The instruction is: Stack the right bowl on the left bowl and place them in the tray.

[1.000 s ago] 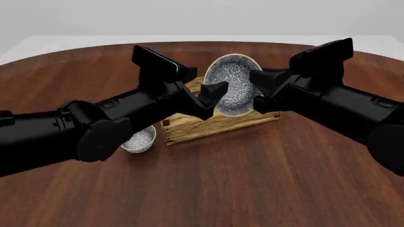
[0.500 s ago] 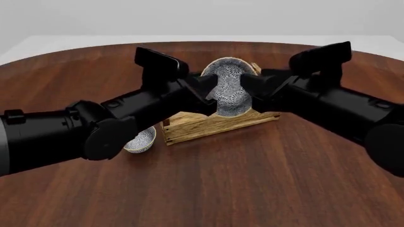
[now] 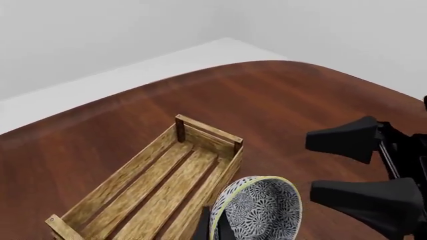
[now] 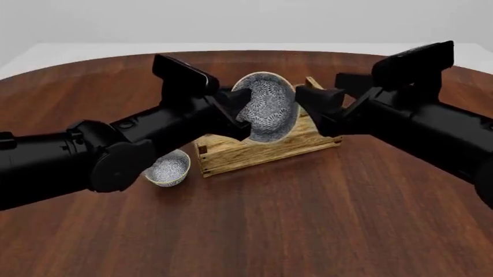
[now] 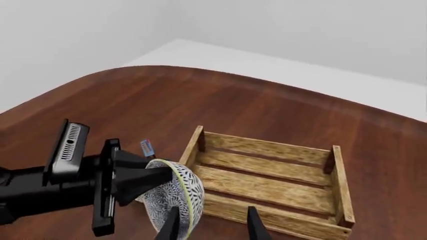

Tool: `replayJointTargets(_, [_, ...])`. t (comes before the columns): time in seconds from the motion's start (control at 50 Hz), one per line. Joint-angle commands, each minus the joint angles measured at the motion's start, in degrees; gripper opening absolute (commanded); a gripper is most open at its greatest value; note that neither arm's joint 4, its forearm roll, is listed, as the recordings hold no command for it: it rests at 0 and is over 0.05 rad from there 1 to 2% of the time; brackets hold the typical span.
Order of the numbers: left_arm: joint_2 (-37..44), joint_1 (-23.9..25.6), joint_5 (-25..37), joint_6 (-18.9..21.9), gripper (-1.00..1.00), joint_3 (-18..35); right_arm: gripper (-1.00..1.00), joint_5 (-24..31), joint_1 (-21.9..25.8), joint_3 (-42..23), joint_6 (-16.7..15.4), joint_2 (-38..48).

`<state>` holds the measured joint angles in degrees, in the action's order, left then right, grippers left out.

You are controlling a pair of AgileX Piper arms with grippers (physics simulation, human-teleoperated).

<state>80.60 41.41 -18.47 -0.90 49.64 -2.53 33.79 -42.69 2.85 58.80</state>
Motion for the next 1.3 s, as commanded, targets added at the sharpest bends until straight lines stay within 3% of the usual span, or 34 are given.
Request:
replayJointTargets(0.02, [-1.86,-1.77,1.03,2.27,-1.0,-0.32,1.0,2.03,0.6,0.07,-0.69,-3.7])
replayJointTargets(0.06, [-2.23,-2.77,1.11,3.91,-1.0,-0.62,1.0,2.66,0.92,0.09,-0.98,-4.74])
replayJointTargets(0.44, [-9.17,-8.34,7.19,5.68,-1.0,-0.46,1.0,4.26,0.97,-0.03,-0.79,-7.7])
replayJointTargets(0.74, [-13.35,-9.72,12.72,6.47,-1.0,-0.56,1.0,4.14,0.9,0.01,-0.6,-7.36])
replayJointTargets(1.02, [-15.35,-13.81,19.48,7.83,-1.0,1.47,1.0,3.74,1.03,0.07,-0.25,-6.69])
replayJointTargets(1.18, [-13.41,-14.89,25.61,5.49,-1.0,4.46,1.0,3.83,1.14,0.09,-0.14,-6.9])
replayJointTargets(1.3, [-14.69,-16.68,29.21,7.07,-1.0,5.79,1.0,3.97,1.06,0.05,-0.05,-7.27])
